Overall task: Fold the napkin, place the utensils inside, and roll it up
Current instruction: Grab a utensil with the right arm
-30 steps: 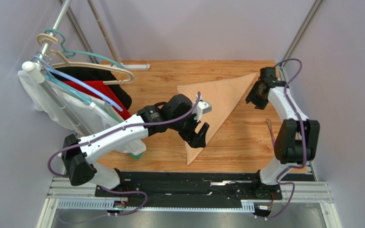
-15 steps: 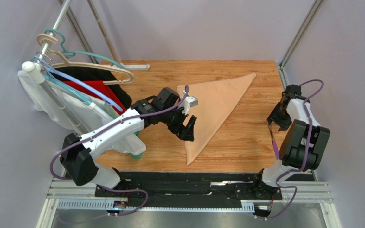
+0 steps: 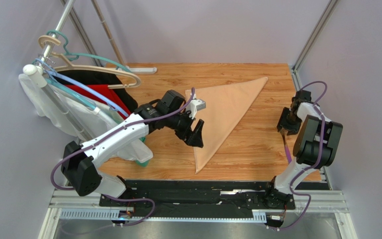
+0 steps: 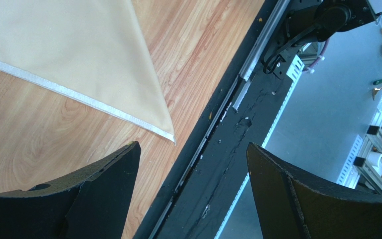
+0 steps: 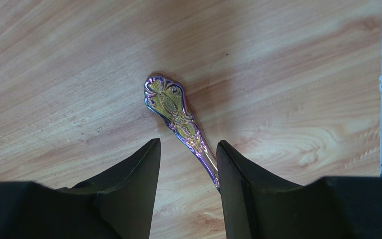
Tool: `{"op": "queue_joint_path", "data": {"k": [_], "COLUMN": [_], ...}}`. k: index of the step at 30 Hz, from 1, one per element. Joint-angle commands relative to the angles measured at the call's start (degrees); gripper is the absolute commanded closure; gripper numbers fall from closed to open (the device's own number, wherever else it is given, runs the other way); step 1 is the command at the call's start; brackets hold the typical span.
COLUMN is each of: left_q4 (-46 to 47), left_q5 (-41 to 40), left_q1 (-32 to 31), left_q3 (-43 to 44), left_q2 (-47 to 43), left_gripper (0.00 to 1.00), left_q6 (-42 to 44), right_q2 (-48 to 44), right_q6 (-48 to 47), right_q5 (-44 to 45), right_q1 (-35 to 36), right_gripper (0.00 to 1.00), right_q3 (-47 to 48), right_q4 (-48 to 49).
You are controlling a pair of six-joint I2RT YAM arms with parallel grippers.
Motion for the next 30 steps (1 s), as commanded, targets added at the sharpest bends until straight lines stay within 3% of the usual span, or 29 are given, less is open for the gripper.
{"op": "queue_joint_path", "data": {"k": [1,8,13,19,30], "left_q4": [2.00,2.88,3.06,3.23,2.80], "left_q5": [2.65,5.03,5.38,5.21,4.24], "left_q1": [0.90,1.87,2.22,2.66,2.92], "left_q3": [-0.38,-0.74,-0.91,-1.00,-1.00], "left_q2": [-2.46,-2.55,-2.81,-2.81,-2.37], "left_gripper": [0.12,0.13,0.13,0.13,0.13], "left_q6": [-0.23,-1.02,-1.28,-1.28,-0.93], "right_q2": [0.85,2.78,4.71,8.14,15.44], "right_q6": [-3.68,-5.62,-5.62,-3.78,5.98], "right_q5": [-2.64,0.87,1.49,0.18,1.93], "right_q1": [-0.14,0.91,3.28,7.85,19.81], "right_gripper": [0.51,0.55,0.70,0.80,0.82], "right_q3": [0.14,-1.01,-0.31,4.34,14.64], "right_q4": [4.44,5.93,5.67,3.57,-1.53]}}
